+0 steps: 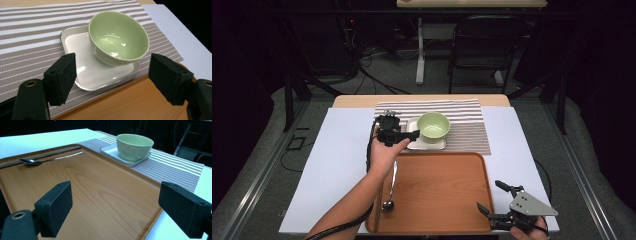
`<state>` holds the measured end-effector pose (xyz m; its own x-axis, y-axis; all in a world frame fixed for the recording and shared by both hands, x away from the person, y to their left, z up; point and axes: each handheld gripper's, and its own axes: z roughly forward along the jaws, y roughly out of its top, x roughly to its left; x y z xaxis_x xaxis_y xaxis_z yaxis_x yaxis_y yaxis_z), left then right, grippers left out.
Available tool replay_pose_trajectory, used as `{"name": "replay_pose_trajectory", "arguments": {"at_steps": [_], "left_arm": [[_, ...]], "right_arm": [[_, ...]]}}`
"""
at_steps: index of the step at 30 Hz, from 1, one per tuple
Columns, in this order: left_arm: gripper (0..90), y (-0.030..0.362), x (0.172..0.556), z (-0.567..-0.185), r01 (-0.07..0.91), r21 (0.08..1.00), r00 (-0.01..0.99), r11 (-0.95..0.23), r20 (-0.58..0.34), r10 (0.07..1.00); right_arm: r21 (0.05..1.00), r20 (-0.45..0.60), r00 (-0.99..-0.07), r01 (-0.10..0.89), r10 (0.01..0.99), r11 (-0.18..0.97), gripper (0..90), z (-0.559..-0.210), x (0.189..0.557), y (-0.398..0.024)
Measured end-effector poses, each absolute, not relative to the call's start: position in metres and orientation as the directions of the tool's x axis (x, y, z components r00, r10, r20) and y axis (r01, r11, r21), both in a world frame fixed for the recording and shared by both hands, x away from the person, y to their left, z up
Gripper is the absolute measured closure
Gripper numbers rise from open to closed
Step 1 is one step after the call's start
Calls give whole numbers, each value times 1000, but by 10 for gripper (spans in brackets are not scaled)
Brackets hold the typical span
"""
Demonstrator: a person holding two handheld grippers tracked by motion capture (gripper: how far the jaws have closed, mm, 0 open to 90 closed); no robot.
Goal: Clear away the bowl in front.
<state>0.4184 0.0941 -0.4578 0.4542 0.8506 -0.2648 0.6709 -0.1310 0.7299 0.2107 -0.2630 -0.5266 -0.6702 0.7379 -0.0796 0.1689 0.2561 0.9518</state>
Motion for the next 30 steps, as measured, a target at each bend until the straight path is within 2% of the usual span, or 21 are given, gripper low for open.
{"name": "replay_pose_trajectory", "arguments": {"at_steps": [13,23,30], "left_arm": [[278,81,437,-467,666,739,445,-101,-285,849],[373,78,450,-481,656,751,412,-70,-279,867],[380,78,457,-489,678,734,372,-34,-304,877]], "right_arm": [[954,-78,-670,165,739,250,118,-526,211,-264],[953,-81,-671,164,737,255,118,-526,211,-263],[953,-81,-672,164,736,255,118,-526,211,-263]]}}
